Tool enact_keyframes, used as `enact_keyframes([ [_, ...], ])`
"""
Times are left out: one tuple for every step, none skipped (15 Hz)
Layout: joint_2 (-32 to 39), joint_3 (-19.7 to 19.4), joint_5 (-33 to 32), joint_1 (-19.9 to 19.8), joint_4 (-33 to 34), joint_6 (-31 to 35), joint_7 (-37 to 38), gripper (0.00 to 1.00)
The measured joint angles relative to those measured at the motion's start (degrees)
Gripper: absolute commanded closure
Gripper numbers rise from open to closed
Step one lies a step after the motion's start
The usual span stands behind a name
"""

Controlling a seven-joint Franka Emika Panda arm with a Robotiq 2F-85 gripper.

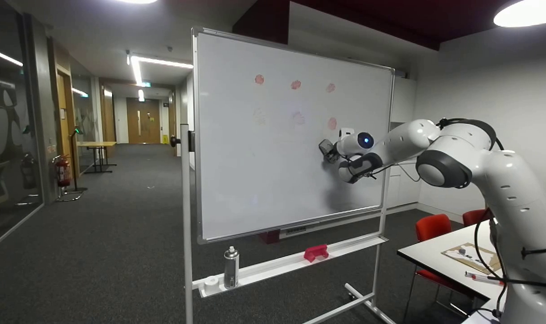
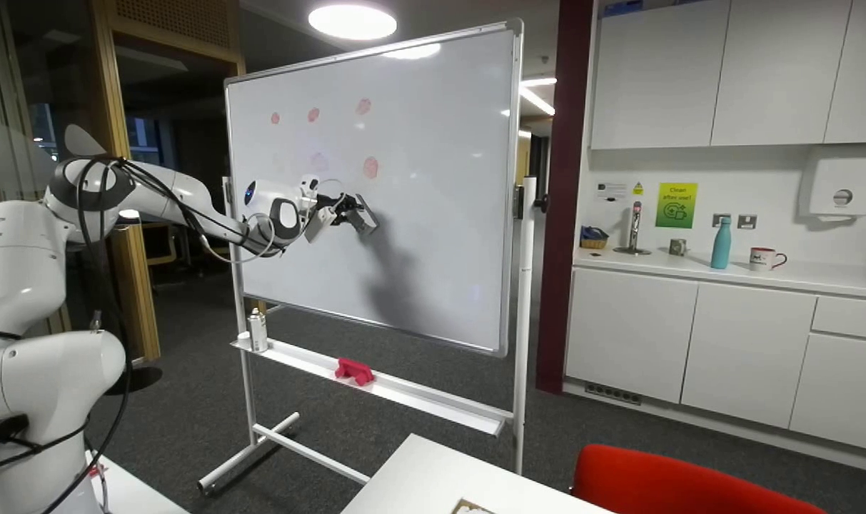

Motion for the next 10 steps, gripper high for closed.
enact_keyframes([
  [0.04,-0.01,-0.14,0.16,0.09,0.0,0.35,0.65],
  [0.1,-0.01,-0.21,0.12,0.13,0.0,0.64,0.65],
  [0.16,-0.01,-0.27,-0.05,0.16,0.0,0.93,0.65],
  [0.21,0.0,-0.32,-0.28,0.2,0.0,1.18,0.65],
  [0.22,0.09,-0.41,-0.64,0.22,0.01,1.41,0.65],
  [0.23,0.22,-0.64,-1.2,0.25,0.32,1.44,0.65],
  [0.23,0.37,-1.12,-1.95,0.25,0.97,1.44,0.65],
  [0.24,0.53,-1.98,-2.85,0.23,1.89,1.38,0.65],
  [0.24,0.71,-3.35,-3.92,0.2,2.79,1.21,0.65],
  [0.24,0.94,-4.79,-5.05,0.17,3.65,1.01,0.65],
])
